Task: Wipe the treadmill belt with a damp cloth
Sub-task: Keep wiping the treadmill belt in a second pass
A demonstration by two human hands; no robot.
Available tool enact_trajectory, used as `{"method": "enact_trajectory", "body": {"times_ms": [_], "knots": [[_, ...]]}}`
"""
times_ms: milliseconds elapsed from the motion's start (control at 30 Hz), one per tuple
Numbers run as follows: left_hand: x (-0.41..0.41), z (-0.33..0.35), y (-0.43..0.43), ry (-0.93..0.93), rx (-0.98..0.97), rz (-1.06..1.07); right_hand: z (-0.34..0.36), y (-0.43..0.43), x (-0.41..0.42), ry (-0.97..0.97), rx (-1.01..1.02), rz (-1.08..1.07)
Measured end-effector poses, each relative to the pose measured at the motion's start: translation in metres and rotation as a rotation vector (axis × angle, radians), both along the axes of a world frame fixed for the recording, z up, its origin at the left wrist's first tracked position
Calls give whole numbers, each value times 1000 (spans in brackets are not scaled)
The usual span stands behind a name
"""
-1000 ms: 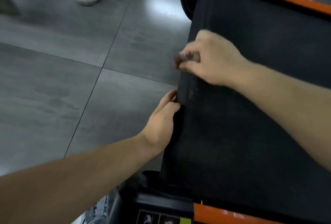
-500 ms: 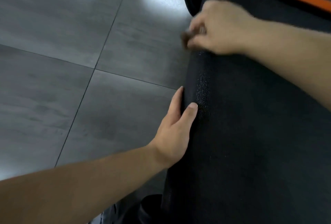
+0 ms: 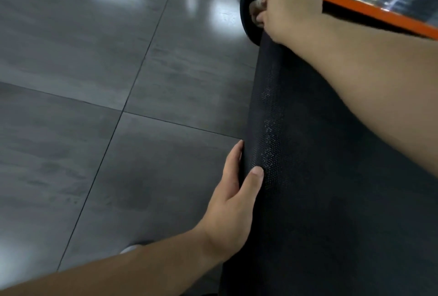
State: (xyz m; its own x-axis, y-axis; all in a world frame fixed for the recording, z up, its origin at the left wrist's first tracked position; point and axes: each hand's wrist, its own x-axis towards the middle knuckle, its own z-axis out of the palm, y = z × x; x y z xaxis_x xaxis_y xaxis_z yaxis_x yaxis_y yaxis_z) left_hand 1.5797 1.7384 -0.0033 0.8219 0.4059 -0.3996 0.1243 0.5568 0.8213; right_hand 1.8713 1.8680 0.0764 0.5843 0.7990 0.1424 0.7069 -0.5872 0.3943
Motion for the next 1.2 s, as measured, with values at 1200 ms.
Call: {"method": "enact_trajectory", "body": {"times_ms": [1200], "knots": [[91,65,14,302,944,-184,-5,-252,-71,411,551,-56]]}}
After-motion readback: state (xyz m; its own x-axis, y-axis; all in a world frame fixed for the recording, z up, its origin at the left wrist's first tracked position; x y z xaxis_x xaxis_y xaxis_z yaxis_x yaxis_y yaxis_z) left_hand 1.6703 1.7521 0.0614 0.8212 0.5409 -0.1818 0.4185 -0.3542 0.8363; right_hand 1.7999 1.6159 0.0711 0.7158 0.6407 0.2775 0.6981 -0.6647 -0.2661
